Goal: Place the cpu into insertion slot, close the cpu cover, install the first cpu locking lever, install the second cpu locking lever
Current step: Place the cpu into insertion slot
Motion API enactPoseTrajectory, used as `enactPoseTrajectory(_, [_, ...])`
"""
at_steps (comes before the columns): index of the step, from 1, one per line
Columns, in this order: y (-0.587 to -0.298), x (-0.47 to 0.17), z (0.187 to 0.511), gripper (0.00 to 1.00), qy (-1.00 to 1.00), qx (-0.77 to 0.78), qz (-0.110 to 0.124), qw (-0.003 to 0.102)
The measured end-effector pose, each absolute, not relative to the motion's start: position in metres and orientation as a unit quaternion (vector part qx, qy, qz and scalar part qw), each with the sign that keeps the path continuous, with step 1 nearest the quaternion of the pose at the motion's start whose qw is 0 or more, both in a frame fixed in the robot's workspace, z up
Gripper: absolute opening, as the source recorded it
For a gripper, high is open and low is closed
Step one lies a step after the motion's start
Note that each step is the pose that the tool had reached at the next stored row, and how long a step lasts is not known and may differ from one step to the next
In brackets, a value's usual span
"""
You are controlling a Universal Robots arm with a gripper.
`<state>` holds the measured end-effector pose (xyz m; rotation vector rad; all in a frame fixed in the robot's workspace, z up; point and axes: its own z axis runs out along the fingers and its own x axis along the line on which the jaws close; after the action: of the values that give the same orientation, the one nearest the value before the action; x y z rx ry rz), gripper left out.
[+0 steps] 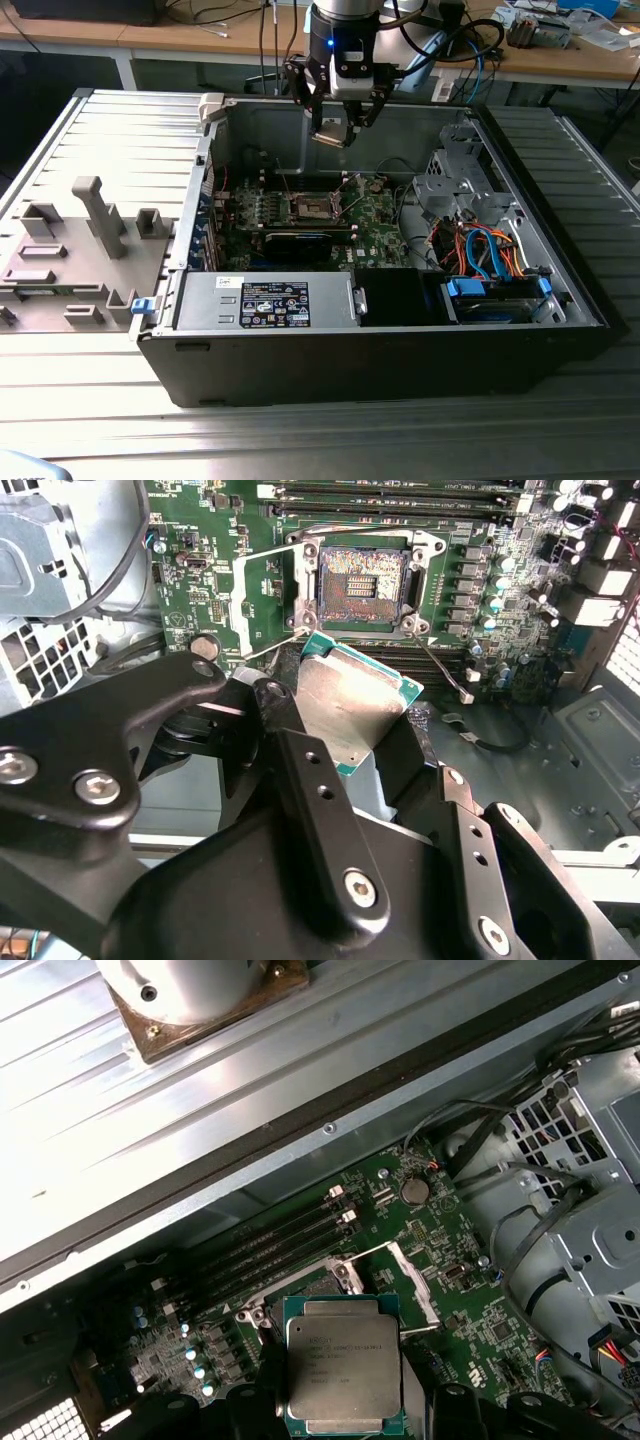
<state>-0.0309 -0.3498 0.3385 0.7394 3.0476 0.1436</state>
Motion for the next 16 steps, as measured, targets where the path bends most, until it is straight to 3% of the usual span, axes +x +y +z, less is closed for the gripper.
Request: enactPoseTrajectory(16, [-0.3498,-0.0309,0.3385,0.55,0.969,0.241,0.046,0.001])
